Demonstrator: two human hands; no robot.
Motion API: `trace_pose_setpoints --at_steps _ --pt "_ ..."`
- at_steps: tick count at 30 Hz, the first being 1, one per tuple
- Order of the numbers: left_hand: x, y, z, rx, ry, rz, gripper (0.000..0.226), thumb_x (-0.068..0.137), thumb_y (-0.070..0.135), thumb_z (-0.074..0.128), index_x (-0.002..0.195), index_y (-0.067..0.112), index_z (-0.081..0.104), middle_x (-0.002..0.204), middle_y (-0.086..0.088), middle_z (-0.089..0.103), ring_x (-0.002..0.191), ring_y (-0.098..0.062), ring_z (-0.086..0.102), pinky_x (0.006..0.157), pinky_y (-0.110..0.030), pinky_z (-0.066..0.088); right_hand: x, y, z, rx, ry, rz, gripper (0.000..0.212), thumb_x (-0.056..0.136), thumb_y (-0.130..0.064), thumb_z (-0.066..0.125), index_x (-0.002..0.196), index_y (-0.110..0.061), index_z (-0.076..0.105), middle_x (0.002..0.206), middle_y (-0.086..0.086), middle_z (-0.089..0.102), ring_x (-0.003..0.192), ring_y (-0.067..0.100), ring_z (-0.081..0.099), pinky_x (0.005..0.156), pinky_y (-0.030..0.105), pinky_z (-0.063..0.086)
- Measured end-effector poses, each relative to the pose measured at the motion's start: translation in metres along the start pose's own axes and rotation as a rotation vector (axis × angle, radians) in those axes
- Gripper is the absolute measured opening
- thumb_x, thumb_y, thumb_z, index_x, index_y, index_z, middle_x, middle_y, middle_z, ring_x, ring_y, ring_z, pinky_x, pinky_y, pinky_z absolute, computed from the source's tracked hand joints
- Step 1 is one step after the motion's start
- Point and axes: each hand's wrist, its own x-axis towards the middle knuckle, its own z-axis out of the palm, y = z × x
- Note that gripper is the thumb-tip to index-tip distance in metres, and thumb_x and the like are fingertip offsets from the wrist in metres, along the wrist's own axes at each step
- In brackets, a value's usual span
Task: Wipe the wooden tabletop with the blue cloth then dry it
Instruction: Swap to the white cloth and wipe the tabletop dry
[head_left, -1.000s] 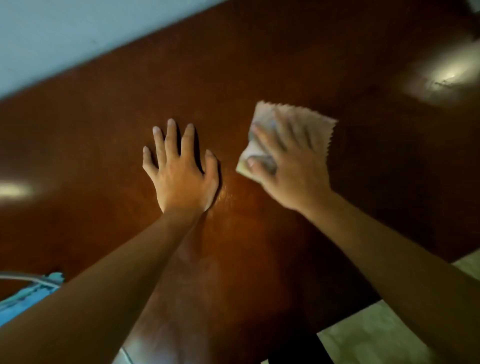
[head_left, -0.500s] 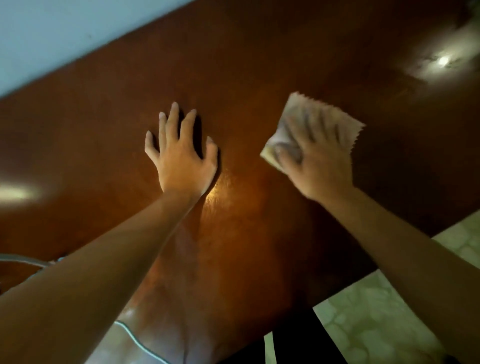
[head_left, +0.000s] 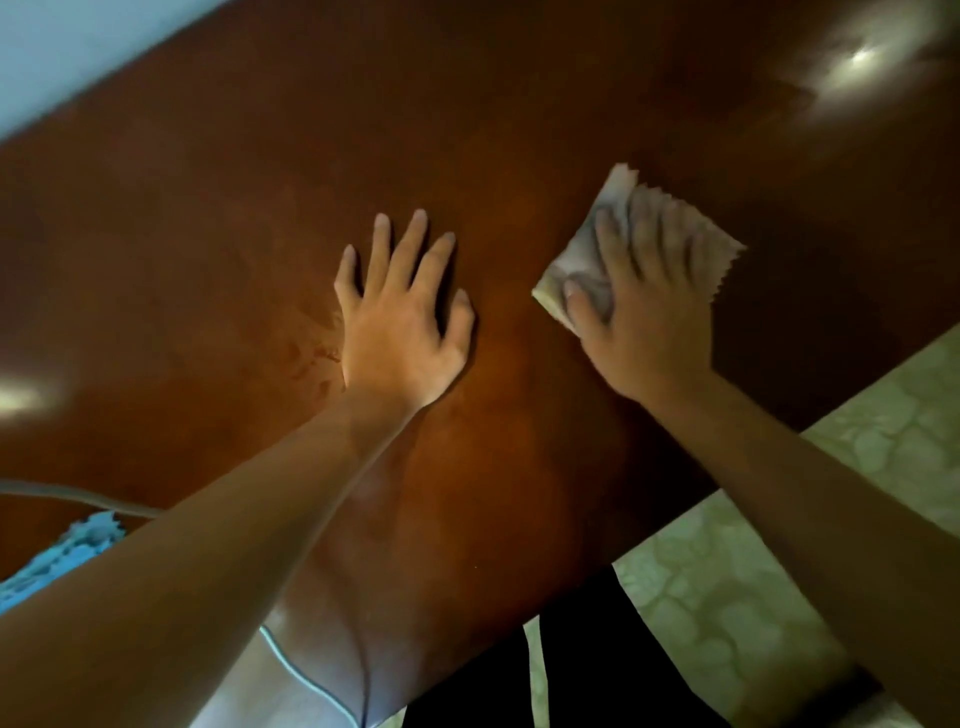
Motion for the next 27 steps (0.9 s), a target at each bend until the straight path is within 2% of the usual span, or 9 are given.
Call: trace_pose_setpoints --at_steps 2,5,8,11,14,16,19,22,27 --pt "0.001 -0.001 0.001 -0.002 -0.005 0.001 0.055 0.099 0.044 0.04 0.148 0.019 0.046 0.161 -0.007 0.035 0.153 -0.032 0.018 0.121 -0.057 0.009 -0.015 -0.02 0.005 0.032 0.023 -0.015 0.078 0.1 -0.066 0.021 0.163 -0.019 0.024 0.17 0.018 0.017 0.158 0.037 0.012 0.127 0.055 0.013" --pt "0.001 -0.002 0.0 0.01 -0.003 0.001 0.057 0.098 0.045 0.041 0.148 0.019 0.046 0.161 -0.007 0.034 0.153 -0.032 0.017 0.121 -0.056 0.009 -0.067 -0.06 0.021 0.074 0.036 -0.212 0.073 0.102 -0.063 0.033 0.16 -0.02 0.032 0.169 0.015 0.022 0.158 0.034 0.012 0.128 0.051 0.012" --pt "0.001 0.0 0.0 0.005 -0.005 -0.002 0.057 0.097 0.044 0.042 0.148 0.019 0.046 0.161 -0.007 0.035 0.153 -0.032 0.017 0.121 -0.056 0.009 -0.068 -0.044 0.019 0.044 0.048 -0.314 0.073 0.1 -0.064 0.038 0.158 -0.02 0.036 0.167 0.012 0.028 0.157 0.032 0.018 0.127 0.051 0.016" --pt "0.0 -0.001 0.001 0.008 -0.004 0.0 0.056 0.098 0.045 0.042 0.148 0.019 0.045 0.161 -0.007 0.035 0.153 -0.031 0.017 0.121 -0.057 0.009 -0.033 0.007 0.011 0.027 0.064 -0.102 0.075 0.101 -0.065 0.032 0.159 -0.018 0.034 0.166 0.015 0.031 0.154 0.036 0.024 0.125 0.053 0.017" --pt "0.0 -0.001 0.001 0.011 0.008 0.004 0.056 0.099 0.045 0.042 0.147 0.018 0.046 0.16 -0.007 0.036 0.153 -0.032 0.018 0.121 -0.057 0.01 -0.024 0.022 0.006 0.017 0.062 0.065 0.074 0.102 -0.063 0.026 0.16 -0.017 0.029 0.168 0.016 0.025 0.156 0.037 0.018 0.126 0.056 0.015" --pt "0.0 0.0 0.0 0.013 -0.001 0.003 0.056 0.098 0.045 0.042 0.147 0.018 0.046 0.16 -0.007 0.036 0.153 -0.032 0.018 0.121 -0.057 0.01 -0.046 -0.006 0.013 0.047 0.08 0.048 0.072 0.103 -0.062 0.025 0.161 -0.02 0.029 0.169 0.013 0.024 0.157 0.035 0.016 0.125 0.056 0.016" --pt "0.0 -0.001 -0.001 0.012 -0.003 -0.007 0.057 0.098 0.046 0.042 0.148 0.019 0.046 0.161 -0.007 0.035 0.153 -0.031 0.017 0.12 -0.057 0.01 -0.102 -0.055 0.03 0.115 0.078 -0.148 0.07 0.103 -0.061 0.034 0.159 -0.02 0.035 0.167 0.01 0.029 0.157 0.033 0.017 0.126 0.054 0.015" --pt "-0.001 -0.001 -0.001 0.002 -0.002 0.005 0.056 0.098 0.046 0.041 0.147 0.018 0.046 0.161 -0.007 0.035 0.153 -0.03 0.017 0.12 -0.056 0.01 -0.114 -0.035 0.029 0.09 0.043 -0.254 0.07 0.1 -0.06 0.043 0.157 -0.019 0.039 0.166 0.01 0.032 0.157 0.032 0.019 0.125 0.056 0.019" --pt "0.001 0.001 -0.003 -0.003 -0.025 -0.015 0.058 0.099 0.046 0.04 0.151 0.02 0.04 0.162 -0.007 0.032 0.154 -0.03 0.014 0.121 -0.057 0.009 -0.073 0.034 0.013 0.047 0.059 0.095 0.074 0.099 -0.061 0.034 0.158 -0.017 0.035 0.166 0.014 0.031 0.155 0.035 0.022 0.125 0.057 0.017"
